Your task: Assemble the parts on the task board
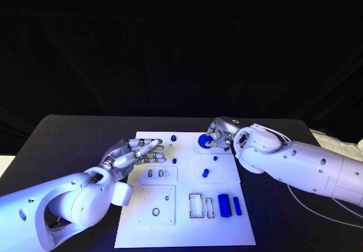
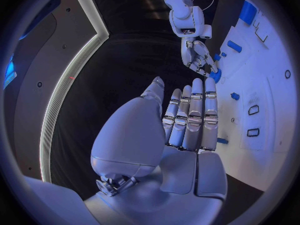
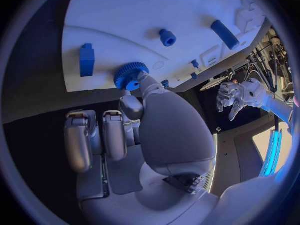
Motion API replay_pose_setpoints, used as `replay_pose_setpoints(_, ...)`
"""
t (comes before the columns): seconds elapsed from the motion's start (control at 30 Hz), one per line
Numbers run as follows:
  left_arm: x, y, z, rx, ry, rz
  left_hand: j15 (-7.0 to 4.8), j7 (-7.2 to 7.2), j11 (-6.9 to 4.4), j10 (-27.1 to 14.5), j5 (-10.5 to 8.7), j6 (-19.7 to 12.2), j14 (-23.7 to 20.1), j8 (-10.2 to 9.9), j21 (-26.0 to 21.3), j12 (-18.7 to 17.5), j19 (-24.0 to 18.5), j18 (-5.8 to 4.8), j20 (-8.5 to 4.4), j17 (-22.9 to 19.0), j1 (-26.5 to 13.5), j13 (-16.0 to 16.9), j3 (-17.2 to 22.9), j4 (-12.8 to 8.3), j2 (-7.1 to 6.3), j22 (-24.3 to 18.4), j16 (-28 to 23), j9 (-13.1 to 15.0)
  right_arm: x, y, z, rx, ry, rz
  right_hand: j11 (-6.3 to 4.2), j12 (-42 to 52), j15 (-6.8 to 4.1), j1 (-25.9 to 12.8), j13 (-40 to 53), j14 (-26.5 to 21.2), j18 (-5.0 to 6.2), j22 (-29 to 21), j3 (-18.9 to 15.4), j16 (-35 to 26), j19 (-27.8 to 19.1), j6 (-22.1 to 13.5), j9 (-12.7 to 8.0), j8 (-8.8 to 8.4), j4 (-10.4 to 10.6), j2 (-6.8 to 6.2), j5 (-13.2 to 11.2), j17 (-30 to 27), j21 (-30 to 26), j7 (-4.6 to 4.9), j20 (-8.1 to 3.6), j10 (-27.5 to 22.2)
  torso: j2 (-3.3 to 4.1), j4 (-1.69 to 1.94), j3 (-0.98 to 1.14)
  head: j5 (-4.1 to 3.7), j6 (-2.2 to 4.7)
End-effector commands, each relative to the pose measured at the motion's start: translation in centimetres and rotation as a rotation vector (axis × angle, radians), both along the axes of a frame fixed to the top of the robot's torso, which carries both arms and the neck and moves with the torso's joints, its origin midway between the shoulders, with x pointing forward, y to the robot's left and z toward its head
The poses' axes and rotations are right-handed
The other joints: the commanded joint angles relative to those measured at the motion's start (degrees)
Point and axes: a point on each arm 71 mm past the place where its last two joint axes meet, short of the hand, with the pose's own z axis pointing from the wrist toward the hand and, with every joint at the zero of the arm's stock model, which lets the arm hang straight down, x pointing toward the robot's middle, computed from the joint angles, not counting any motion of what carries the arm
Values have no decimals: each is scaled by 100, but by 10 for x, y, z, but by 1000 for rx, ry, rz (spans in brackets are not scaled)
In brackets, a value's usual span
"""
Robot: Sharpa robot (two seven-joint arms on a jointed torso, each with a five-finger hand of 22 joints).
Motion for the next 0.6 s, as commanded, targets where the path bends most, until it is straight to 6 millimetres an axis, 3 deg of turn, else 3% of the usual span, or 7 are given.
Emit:
replay_pose_setpoints(0.03, 0, -1, 1, -23, 5, -12, -7, 12, 8, 31, 25, 42, 30, -30, -19, -29, 40, 72, -1, 10, 10, -3, -12, -32, 45, -7, -20, 7, -6, 11, 8, -13, -80, 6, -32, -4, -48, 20, 11, 411, -109, 1067, 74, 31, 307, 67, 9, 4, 9, -11, 105, 619, 35, -26, -52, 28, -4, 8, -7, -1, 0)
replay_pose_setpoints(0.3, 1, 1, 0, -27, 10, -5, -7, 13, 9, 29, 25, 39, 30, -34, -20, -33, 40, 72, -2, 11, 10, -4, -12, -34, 46, -9, -24, 6, -19, 43, 19, 39, -114, 87, -34, -41, -49, -23, 9, 407, -108, 1065, 142, 23, 305, 68, 7, -12, 27, -31, 197, 607, 35, -27, -56, 27, -6, 27, -11, 59, -8)
replay_pose_setpoints(0.6, 1, 0, 0, -31, 13, -6, -6, 14, 9, 29, 25, 39, 29, -35, -20, -34, 40, 72, -2, 12, 11, -4, -11, -35, 47, -9, -25, 6, -20, 72, 21, 70, -112, 123, -26, -60, -44, -97, 16, 405, -109, 1068, 179, 17, 306, 58, 2, -30, 65, -51, 173, 600, 36, -19, -54, 31, -27, 149, -61, 47, -34)
